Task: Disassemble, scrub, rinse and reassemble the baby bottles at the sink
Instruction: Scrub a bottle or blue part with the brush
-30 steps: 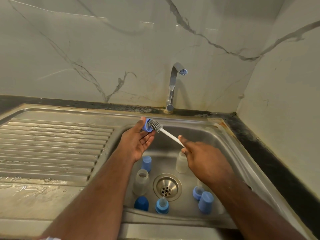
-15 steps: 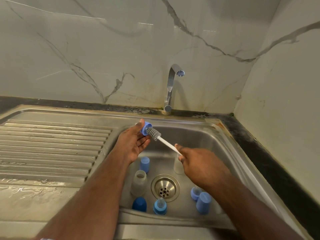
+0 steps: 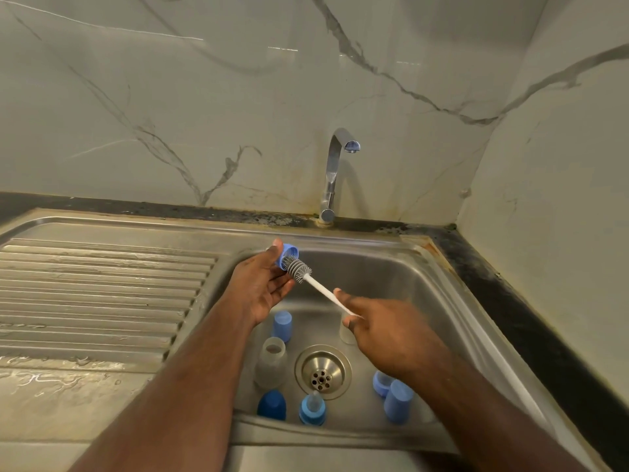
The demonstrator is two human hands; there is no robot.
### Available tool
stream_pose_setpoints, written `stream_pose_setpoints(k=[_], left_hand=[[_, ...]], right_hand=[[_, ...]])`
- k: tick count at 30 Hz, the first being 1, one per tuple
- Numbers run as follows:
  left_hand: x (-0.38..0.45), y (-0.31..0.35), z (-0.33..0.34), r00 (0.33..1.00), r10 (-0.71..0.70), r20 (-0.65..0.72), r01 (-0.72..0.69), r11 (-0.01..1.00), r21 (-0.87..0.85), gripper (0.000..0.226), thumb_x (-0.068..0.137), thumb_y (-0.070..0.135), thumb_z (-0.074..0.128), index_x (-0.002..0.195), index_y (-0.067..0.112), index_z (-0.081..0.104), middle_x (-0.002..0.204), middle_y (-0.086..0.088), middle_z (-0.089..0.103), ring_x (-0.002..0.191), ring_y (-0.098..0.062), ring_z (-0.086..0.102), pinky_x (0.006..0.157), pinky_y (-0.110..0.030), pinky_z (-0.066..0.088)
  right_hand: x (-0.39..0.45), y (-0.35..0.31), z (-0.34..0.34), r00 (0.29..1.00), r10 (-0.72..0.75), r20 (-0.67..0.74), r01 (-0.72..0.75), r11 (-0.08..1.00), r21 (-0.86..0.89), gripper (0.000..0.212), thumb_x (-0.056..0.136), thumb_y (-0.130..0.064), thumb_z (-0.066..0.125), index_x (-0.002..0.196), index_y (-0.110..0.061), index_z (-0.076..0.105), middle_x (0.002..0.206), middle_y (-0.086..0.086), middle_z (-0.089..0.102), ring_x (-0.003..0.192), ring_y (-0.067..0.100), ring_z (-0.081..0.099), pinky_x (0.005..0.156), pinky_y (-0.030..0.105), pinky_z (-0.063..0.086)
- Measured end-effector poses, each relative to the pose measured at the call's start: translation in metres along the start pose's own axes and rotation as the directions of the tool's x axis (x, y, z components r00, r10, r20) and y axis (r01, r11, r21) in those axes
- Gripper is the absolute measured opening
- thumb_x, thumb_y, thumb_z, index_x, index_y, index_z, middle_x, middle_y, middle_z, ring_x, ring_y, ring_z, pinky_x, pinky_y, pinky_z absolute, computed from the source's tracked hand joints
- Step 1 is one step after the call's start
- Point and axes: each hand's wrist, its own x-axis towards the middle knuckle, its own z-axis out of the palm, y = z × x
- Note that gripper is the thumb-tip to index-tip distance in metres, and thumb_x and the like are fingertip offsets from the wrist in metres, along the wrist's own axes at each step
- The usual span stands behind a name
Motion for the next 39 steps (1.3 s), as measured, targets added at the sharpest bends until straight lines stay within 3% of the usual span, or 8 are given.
stream_pose_setpoints(k=[3,7,11,17,22,28,34,39], left_hand=[[0.001,-0.001,0.001,1.0,0.005,-0.009,-0.005,1.0,0.0,0.038,0.092,0.041,0.072,0.113,0.01,0.069,0.102,-0.013,0.077,0.094,-0.024,0.073,0.082,-0.036,0.06],[0.0,-0.001,0.002,1.0,-0.003,0.008,0.003,1.0,0.002,0.038,0.092,0.041,0.07,0.115,0.01,0.069,0.101,-0.011,0.078,0.096,-0.023,0.074,0.084,-0.037,0.059],[0.003,-0.003,0.002,1.0,0.0,0.005,0.0,1.0,0.007,0.042,0.091,0.043,0.071,0.115,0.008,0.068,0.098,-0.013,0.078,0.087,-0.022,0.075,0.075,-0.034,0.06],[0.005,-0.001,-0.001,1.0,0.015,0.006,-0.015,0.999,-0.039,0.035,0.093,0.039,0.07,0.112,0.009,0.069,0.108,-0.015,0.076,0.095,-0.025,0.072,0.087,-0.037,0.059],[0.003,-0.002,0.002,0.999,0.017,0.032,-0.015,0.999,-0.052,0.032,0.093,0.033,0.07,0.114,0.009,0.068,0.107,-0.015,0.077,0.092,-0.023,0.074,0.084,-0.035,0.058],[0.004,-0.003,0.001,1.0,0.014,0.028,-0.01,0.993,-0.122,0.031,0.096,0.023,0.067,0.12,0.005,0.064,0.108,-0.017,0.074,0.096,-0.025,0.071,0.08,-0.034,0.058],[-0.001,0.002,0.006,1.0,-0.027,0.014,0.029,0.972,-0.232,0.015,0.098,0.012,0.06,0.109,0.002,0.063,0.102,-0.018,0.07,0.093,-0.024,0.067,0.091,-0.035,0.056],[0.002,0.003,0.004,0.999,-0.016,0.038,0.025,0.969,-0.247,0.025,0.1,0.01,0.056,0.121,-0.004,0.06,0.113,-0.024,0.067,0.103,-0.031,0.067,0.094,-0.039,0.056]], right_hand=[[-0.001,0.003,-0.007,0.999,0.009,-0.041,-0.005,0.994,0.109,0.045,0.105,-0.04,0.04,0.15,-0.047,0.035,0.091,-0.013,0.062,0.07,0.005,0.056,0.066,0.022,0.047],[-0.001,-0.001,-0.006,0.997,-0.002,-0.073,-0.001,0.999,-0.04,0.05,0.106,-0.033,0.03,0.155,-0.044,0.022,0.11,-0.006,0.057,0.093,0.014,0.058,0.083,0.033,0.051],[0.002,0.002,-0.001,1.0,0.003,-0.029,-0.005,0.998,-0.068,0.05,0.105,-0.035,0.036,0.152,-0.048,0.025,0.094,-0.009,0.056,0.082,0.014,0.06,0.073,0.033,0.052],[-0.005,0.005,-0.008,0.999,0.034,-0.031,-0.023,0.958,0.287,0.04,0.104,-0.035,0.046,0.142,-0.048,0.047,0.079,-0.01,0.066,0.066,0.013,0.063,0.063,0.03,0.055],[-0.002,-0.001,-0.007,0.994,-0.005,-0.105,0.008,1.0,0.027,0.045,0.106,-0.036,0.038,0.15,-0.043,0.036,0.091,-0.009,0.06,0.073,0.005,0.052,0.071,0.024,0.046],[-0.007,0.004,-0.01,0.998,0.017,-0.06,-0.002,0.971,0.238,0.041,0.104,-0.033,0.046,0.144,-0.042,0.048,0.093,-0.011,0.069,0.07,0.008,0.062,0.069,0.027,0.054],[-0.004,-0.002,0.0,0.99,-0.055,-0.128,0.049,0.997,-0.055,0.045,0.106,-0.036,0.039,0.15,-0.042,0.038,0.108,-0.006,0.062,0.097,0.012,0.059,0.084,0.029,0.049],[-0.005,0.0,0.001,0.999,0.029,0.027,-0.039,0.887,0.459,0.04,0.102,-0.027,0.052,0.139,-0.041,0.055,0.082,-0.01,0.069,0.054,-0.002,0.053,0.053,0.011,0.042]])
